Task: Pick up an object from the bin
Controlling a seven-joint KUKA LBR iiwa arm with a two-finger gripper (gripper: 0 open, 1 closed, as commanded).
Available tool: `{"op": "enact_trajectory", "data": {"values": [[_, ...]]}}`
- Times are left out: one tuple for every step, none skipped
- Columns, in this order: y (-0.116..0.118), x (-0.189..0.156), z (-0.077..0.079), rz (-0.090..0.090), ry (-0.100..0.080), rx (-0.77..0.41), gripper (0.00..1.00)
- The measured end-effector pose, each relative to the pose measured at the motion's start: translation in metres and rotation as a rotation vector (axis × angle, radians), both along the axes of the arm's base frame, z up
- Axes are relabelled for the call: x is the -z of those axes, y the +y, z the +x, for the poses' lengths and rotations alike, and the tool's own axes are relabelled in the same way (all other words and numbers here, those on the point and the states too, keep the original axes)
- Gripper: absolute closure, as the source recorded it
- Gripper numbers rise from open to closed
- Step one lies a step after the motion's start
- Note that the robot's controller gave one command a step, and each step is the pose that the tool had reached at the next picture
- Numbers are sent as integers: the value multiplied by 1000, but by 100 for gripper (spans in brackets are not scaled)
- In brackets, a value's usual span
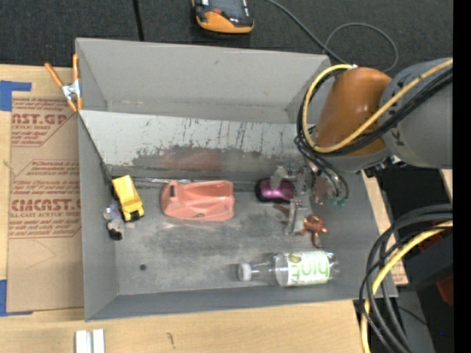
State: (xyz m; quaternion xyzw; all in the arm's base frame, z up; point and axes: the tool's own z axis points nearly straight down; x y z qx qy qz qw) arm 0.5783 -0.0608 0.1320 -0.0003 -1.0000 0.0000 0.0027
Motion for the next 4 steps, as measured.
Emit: {"op": "enact_trajectory", "data": {"values": [[0, -5, 2, -1, -7, -1, 0], [-20, -26, -35, 1, -4, -42, 0], [-26, -32, -43, 0, -4, -47, 0], [-18, -12, -28, -1, -9, -90, 0]]}}
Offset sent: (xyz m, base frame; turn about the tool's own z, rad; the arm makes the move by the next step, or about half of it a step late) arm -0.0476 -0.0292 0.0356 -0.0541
